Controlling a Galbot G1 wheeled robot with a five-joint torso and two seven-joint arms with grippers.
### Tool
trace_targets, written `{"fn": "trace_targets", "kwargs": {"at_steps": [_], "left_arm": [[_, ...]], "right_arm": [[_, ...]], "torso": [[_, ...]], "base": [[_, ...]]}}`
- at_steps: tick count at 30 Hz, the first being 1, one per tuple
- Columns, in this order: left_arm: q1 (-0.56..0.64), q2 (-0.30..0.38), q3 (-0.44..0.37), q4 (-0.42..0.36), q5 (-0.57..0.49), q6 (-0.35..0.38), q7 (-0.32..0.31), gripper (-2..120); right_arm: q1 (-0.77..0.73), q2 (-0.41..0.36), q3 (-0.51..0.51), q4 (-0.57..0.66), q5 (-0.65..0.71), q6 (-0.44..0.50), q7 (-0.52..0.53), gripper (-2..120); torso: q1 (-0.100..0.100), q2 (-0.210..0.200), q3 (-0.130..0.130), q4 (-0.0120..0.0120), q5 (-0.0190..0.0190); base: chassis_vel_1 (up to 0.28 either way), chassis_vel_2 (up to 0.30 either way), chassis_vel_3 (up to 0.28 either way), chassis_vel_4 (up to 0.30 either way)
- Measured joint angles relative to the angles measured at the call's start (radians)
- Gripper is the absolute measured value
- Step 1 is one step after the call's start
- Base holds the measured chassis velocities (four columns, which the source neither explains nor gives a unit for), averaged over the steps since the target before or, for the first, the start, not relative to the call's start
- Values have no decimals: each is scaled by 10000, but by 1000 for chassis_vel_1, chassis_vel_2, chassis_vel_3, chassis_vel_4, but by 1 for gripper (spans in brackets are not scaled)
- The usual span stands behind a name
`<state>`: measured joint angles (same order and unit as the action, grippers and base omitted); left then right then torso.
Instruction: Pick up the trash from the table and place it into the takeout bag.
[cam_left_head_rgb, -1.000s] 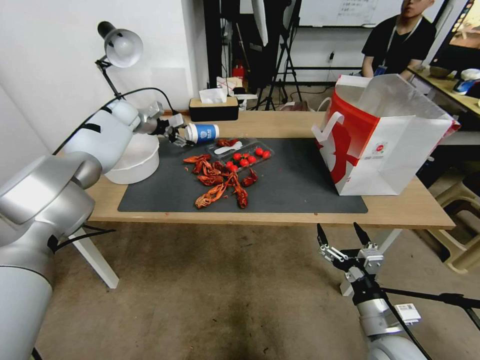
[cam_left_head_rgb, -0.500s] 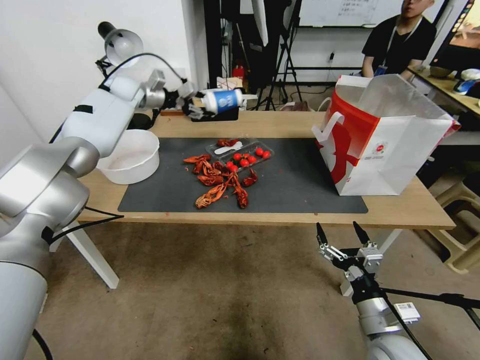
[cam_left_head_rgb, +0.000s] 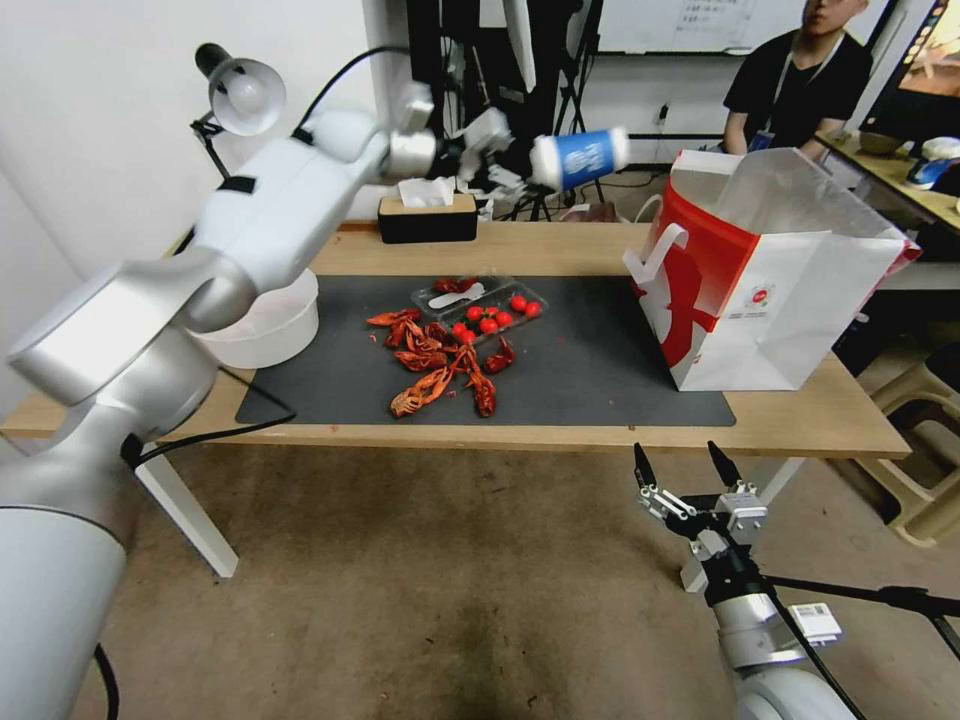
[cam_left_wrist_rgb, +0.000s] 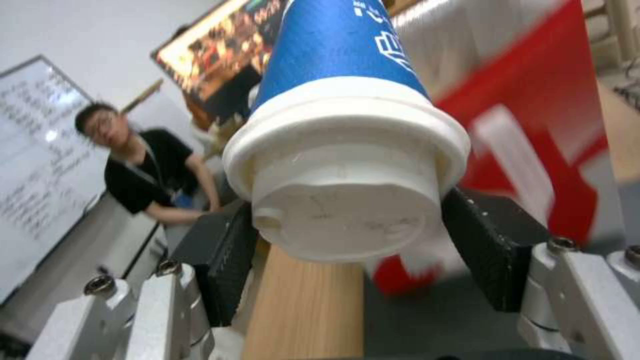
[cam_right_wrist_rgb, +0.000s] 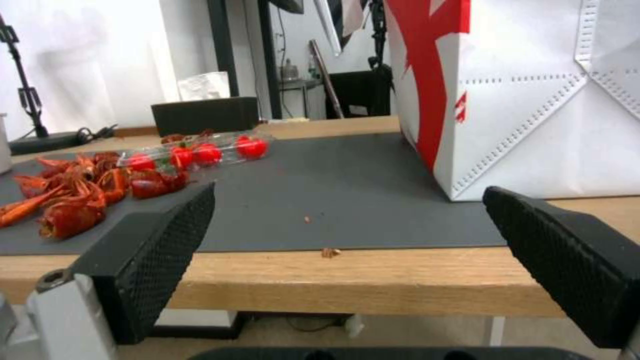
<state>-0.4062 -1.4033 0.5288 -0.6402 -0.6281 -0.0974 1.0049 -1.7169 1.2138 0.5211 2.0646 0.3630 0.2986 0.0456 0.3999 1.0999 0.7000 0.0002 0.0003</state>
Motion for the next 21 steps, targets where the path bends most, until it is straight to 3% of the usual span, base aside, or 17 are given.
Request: {"fn": "trace_targets", "kwargs": {"at_steps": [7,9,16,21], "left_arm": [[-667,-1944,-79,849,78,100,-451,65],[-703,-2060,-36,860,81,110,-553,65],[-666,-2137,147,835,307,116,-1241,64],[-522,-2106,436,819,393,46,-2193,64]], "right_arm": [[-62,22,39,15,27,80,-15,100],[-71,27,46,14,31,95,-18,100],[-171,21,140,23,122,147,-42,100],[-284,-3,264,4,226,247,-101,100]], "torso": [[0,2,0,-7,2],[0,2,-1,-13,4],[-1,2,-1,3,-3],[0,2,0,0,-4]], "base": [[0,0,0,0],[0,0,0,0],[0,0,0,0],[0,0,0,0]]}}
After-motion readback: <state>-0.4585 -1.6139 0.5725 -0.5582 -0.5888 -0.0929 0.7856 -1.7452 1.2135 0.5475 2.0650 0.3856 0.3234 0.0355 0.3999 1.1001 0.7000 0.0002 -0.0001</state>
